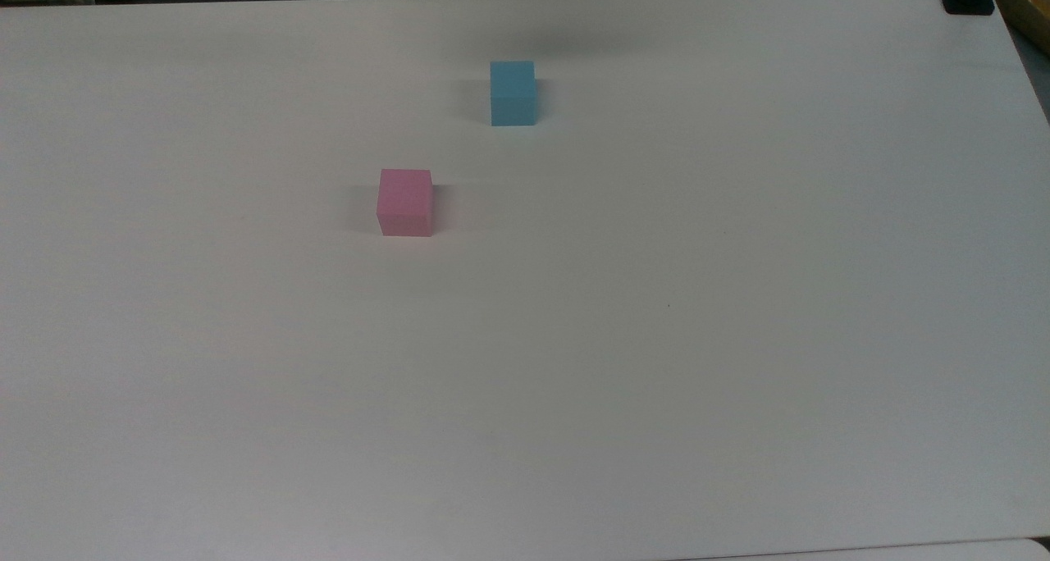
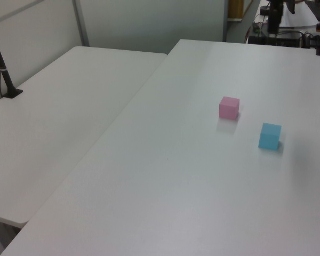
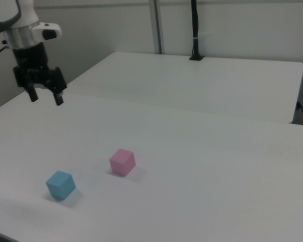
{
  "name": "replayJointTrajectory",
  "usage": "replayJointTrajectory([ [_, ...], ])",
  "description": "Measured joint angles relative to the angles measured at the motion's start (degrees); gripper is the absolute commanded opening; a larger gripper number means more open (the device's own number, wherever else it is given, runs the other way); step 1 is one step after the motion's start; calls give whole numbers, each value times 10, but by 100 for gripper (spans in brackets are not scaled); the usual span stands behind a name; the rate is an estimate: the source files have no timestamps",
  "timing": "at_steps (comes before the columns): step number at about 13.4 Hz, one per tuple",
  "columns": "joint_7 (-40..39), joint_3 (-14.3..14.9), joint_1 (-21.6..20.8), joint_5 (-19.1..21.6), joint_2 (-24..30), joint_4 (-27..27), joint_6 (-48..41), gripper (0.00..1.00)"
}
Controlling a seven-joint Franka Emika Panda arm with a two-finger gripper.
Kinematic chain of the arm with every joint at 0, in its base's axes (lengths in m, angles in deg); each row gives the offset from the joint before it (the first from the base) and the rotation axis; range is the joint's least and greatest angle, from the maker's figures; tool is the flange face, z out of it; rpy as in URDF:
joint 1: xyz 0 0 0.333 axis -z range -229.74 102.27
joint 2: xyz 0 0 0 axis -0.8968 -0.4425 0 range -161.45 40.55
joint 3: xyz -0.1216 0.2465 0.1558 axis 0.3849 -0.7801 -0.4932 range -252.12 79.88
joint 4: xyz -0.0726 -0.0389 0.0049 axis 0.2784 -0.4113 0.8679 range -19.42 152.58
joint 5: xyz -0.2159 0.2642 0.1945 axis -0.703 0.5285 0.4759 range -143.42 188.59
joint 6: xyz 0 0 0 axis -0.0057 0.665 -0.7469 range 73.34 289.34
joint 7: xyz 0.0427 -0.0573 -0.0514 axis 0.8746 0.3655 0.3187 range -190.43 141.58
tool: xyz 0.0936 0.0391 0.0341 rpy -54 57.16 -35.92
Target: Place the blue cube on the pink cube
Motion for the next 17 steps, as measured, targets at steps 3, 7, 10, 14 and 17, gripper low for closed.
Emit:
replayJointTrajectory([
  [3,1,-5,-22,0,41,47,0,100],
  [7,1,-9,-41,0,67,98,6,100],
  [10,1,-14,-41,1,66,161,73,100],
  [14,22,-17,-41,1,63,254,185,100],
  [17,63,-27,-41,1,53,308,256,100],
])
